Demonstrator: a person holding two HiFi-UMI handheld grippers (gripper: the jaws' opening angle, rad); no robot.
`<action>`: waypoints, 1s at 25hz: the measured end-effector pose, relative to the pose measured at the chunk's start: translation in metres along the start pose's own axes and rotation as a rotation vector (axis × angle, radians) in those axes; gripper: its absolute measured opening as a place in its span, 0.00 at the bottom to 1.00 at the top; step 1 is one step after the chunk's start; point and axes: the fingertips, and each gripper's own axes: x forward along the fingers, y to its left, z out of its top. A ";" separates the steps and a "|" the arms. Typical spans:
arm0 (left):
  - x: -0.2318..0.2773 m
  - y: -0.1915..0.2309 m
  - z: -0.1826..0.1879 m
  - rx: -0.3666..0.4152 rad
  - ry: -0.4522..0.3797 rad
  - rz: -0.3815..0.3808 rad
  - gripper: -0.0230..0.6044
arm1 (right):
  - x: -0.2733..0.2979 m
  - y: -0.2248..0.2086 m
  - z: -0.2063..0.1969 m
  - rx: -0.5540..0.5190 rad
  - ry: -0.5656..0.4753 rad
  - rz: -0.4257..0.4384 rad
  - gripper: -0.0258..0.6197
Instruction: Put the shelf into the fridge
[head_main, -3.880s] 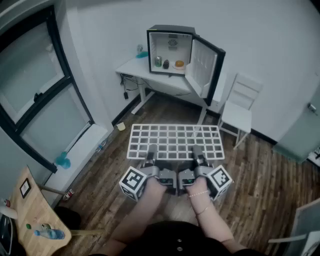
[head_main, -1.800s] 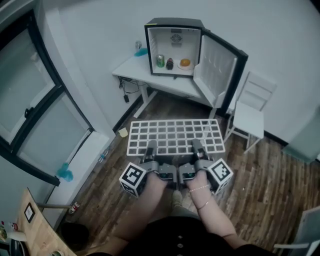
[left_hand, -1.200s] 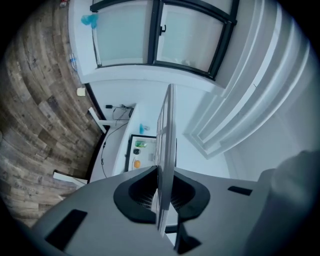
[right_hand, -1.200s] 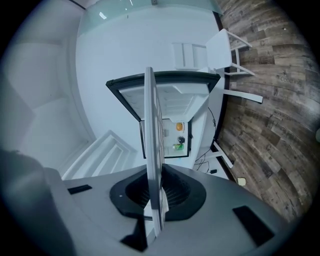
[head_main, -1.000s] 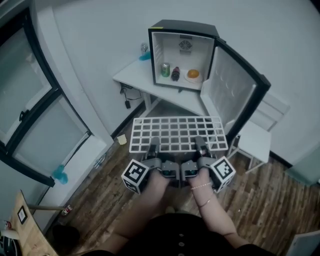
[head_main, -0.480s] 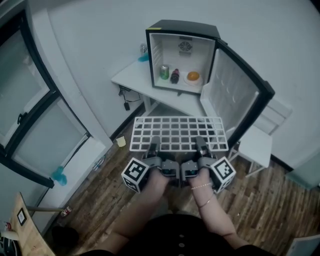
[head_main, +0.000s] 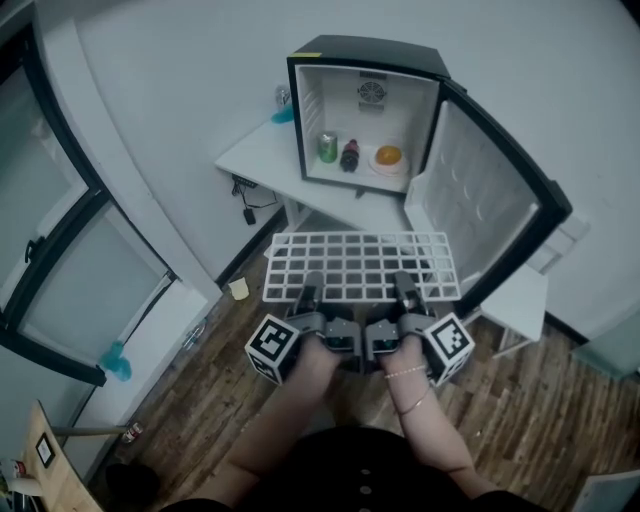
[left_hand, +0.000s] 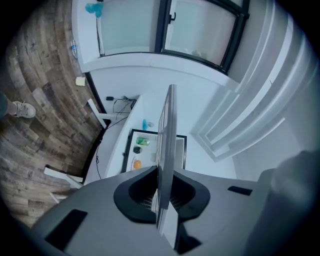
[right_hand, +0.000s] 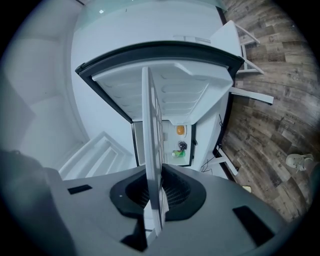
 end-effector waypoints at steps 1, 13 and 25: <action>0.007 0.000 0.002 0.002 0.003 -0.003 0.08 | 0.006 -0.002 0.001 0.000 -0.003 0.002 0.09; 0.116 -0.014 0.036 0.013 0.069 -0.003 0.08 | 0.111 0.009 0.005 -0.010 -0.049 0.004 0.09; 0.216 -0.015 0.052 0.029 0.165 0.009 0.08 | 0.194 0.007 0.023 -0.005 -0.147 -0.003 0.09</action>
